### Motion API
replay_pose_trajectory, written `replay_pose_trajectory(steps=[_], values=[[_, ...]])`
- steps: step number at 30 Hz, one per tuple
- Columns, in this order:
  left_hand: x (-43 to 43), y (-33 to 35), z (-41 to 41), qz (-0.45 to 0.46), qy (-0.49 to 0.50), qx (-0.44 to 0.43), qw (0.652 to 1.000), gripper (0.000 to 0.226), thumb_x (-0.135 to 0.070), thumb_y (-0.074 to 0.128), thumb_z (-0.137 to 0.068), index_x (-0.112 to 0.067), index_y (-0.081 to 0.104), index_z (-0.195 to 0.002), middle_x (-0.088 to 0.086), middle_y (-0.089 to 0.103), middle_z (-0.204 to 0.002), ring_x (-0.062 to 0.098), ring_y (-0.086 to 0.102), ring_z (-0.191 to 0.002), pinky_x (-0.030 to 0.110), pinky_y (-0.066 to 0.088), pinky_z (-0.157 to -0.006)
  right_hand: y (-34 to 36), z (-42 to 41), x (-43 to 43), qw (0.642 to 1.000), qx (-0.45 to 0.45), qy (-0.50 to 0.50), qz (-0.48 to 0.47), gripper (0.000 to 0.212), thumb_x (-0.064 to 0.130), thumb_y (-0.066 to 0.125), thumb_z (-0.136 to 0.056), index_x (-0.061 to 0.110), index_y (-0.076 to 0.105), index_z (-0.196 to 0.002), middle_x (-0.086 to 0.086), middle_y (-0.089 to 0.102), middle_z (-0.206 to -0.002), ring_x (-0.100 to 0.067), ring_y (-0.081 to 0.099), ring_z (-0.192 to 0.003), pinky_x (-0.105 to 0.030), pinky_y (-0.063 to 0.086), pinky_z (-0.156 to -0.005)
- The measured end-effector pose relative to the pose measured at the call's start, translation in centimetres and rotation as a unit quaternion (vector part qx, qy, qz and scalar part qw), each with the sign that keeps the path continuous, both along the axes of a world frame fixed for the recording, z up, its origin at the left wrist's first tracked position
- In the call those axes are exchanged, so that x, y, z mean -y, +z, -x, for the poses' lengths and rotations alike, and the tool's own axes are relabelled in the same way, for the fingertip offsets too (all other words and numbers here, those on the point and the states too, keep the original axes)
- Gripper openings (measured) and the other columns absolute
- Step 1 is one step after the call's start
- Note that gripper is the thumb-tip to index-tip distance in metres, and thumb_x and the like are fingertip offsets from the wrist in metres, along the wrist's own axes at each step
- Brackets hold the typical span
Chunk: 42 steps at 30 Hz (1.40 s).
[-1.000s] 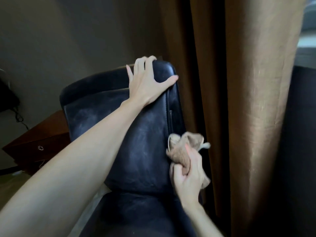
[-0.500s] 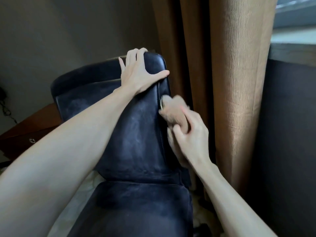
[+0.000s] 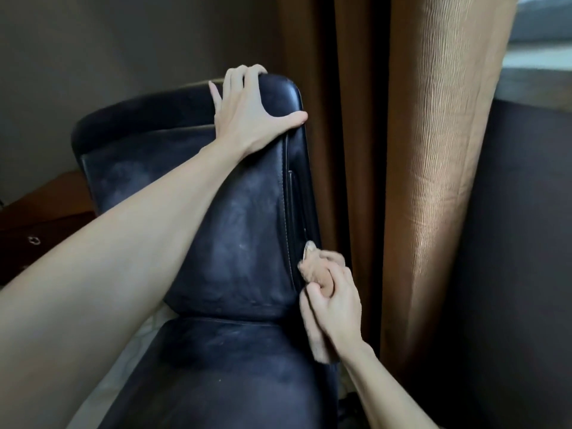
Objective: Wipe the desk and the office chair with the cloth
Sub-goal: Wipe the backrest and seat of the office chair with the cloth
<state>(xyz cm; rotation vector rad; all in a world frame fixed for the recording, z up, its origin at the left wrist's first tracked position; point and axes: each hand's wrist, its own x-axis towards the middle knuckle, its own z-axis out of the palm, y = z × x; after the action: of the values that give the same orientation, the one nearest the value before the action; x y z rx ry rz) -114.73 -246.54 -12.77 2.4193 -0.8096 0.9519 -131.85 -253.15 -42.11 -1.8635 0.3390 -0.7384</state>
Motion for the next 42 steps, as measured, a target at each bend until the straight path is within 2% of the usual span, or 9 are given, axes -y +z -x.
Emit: replay_pose_trajectory(steps=[8, 13, 17, 22, 25, 30, 36, 39, 42], values=[[-0.3, -0.5, -1.2, -0.002, 0.015, 0.005, 1.000, 0.096, -0.084, 0.060, -0.068, -0.022, 0.045, -0.139, -0.005, 0.044, -0.139, 0.015, 0.033, -0.143, 0.058, 0.003, -0.127, 0.8, -0.6, 3.4, 0.975, -0.210, 0.070, -0.033, 0.025, 0.035, 0.070, -0.076, 0.046, 0.072, -0.098, 0.020, 0.073, -0.093, -0.014, 0.068, -0.093, -0.033, 0.054, -0.080], [0.0, -0.8, -1.0, 0.009, 0.008, 0.015, 1.000, 0.096, -0.083, 0.061, -0.069, -0.021, 0.044, -0.141, -0.004, 0.043, -0.142, 0.015, 0.032, -0.145, 0.056, 0.000, -0.127, 7.3, -0.5, 4.2, 0.984, -0.012, 0.104, -0.144, 0.035, 0.033, 0.065, -0.073, 0.031, 0.079, -0.105, 0.017, 0.078, -0.097, 0.002, 0.071, -0.093, -0.017, 0.051, -0.076], [0.2, -0.8, -0.5, 0.001, 0.003, 0.011, 1.000, 0.098, -0.083, 0.060, -0.068, -0.022, 0.044, -0.142, -0.004, 0.043, -0.144, 0.015, 0.031, -0.146, 0.056, 0.000, -0.127, 12.9, -2.6, 3.1, 0.993, 0.031, 0.066, -0.093, 0.031, 0.040, 0.061, -0.074, 0.037, 0.076, -0.100, 0.025, 0.075, -0.094, 0.004, 0.067, -0.084, -0.019, 0.048, -0.067], [1.5, -0.8, 0.3, 0.012, 0.016, 0.014, 1.000, 0.096, -0.083, 0.059, -0.067, -0.021, 0.044, -0.139, -0.005, 0.042, -0.142, 0.014, 0.032, -0.144, 0.055, 0.001, -0.127, 7.3, -0.8, 0.8, 0.984, 0.081, 0.076, -0.136, 0.040, 0.012, 0.059, -0.091, 0.032, 0.075, -0.121, 0.018, 0.074, -0.124, 0.000, 0.066, -0.118, -0.025, 0.050, -0.103], [1.5, -0.9, 0.4, 0.007, 0.011, 0.010, 1.000, 0.097, -0.083, 0.060, -0.067, -0.021, 0.045, -0.139, -0.005, 0.042, -0.141, 0.014, 0.032, -0.144, 0.056, 0.001, -0.127, 3.4, 0.4, 0.4, 0.970, 0.059, 0.100, -0.211, 0.037, 0.014, 0.058, -0.090, 0.026, 0.077, -0.119, 0.026, 0.074, -0.116, 0.003, 0.067, -0.116, -0.012, 0.049, -0.096], [1.3, -0.5, 0.9, 0.002, 0.006, 0.000, 1.000, 0.097, -0.085, 0.060, -0.066, -0.022, 0.045, -0.138, -0.006, 0.044, -0.139, 0.014, 0.033, -0.143, 0.057, 0.003, -0.127, 1.9, 1.3, 3.0, 0.960, -0.071, 0.142, -0.231, 0.021, 0.020, 0.062, -0.073, 0.026, 0.056, -0.054, 0.015, 0.064, -0.072, 0.002, 0.053, -0.065, -0.012, 0.043, -0.063], [1.3, -0.5, 2.4, -0.058, 0.007, 0.036, 0.998, 0.096, -0.075, 0.055, -0.079, -0.013, 0.039, -0.151, 0.010, 0.039, -0.153, 0.029, 0.026, -0.152, 0.059, 0.004, -0.127, 5.4, 2.1, 5.5, 0.946, -0.060, 0.249, -0.197, 0.015, 0.024, 0.059, -0.069, 0.026, 0.074, -0.072, 0.015, 0.078, -0.101, -0.004, 0.065, -0.092, -0.008, 0.046, -0.075], [2.3, -1.4, 4.5, -0.251, -0.075, 0.237, 0.936, 0.065, -0.053, 0.054, -0.087, -0.008, 0.057, -0.134, 0.022, 0.051, -0.142, 0.041, 0.040, -0.143, 0.065, 0.010, -0.124, 9.0, 1.2, 5.2, 0.953, -0.001, 0.245, -0.177, 0.033, 0.026, 0.058, -0.072, 0.032, 0.080, -0.095, 0.018, 0.075, -0.099, 0.001, 0.066, -0.083, -0.012, 0.049, -0.070], [3.0, -3.2, 6.1, -0.510, -0.114, 0.280, 0.805, 0.057, -0.054, 0.037, -0.095, -0.014, 0.073, -0.115, 0.012, 0.066, -0.118, 0.036, 0.051, -0.129, 0.058, 0.006, -0.127, 9.1, 0.8, 4.2, 0.960, 0.025, 0.216, -0.177, 0.023, 0.013, 0.056, -0.075, 0.032, 0.066, -0.066, 0.021, 0.057, -0.072, 0.001, 0.044, -0.066, -0.016, 0.039, -0.063]])
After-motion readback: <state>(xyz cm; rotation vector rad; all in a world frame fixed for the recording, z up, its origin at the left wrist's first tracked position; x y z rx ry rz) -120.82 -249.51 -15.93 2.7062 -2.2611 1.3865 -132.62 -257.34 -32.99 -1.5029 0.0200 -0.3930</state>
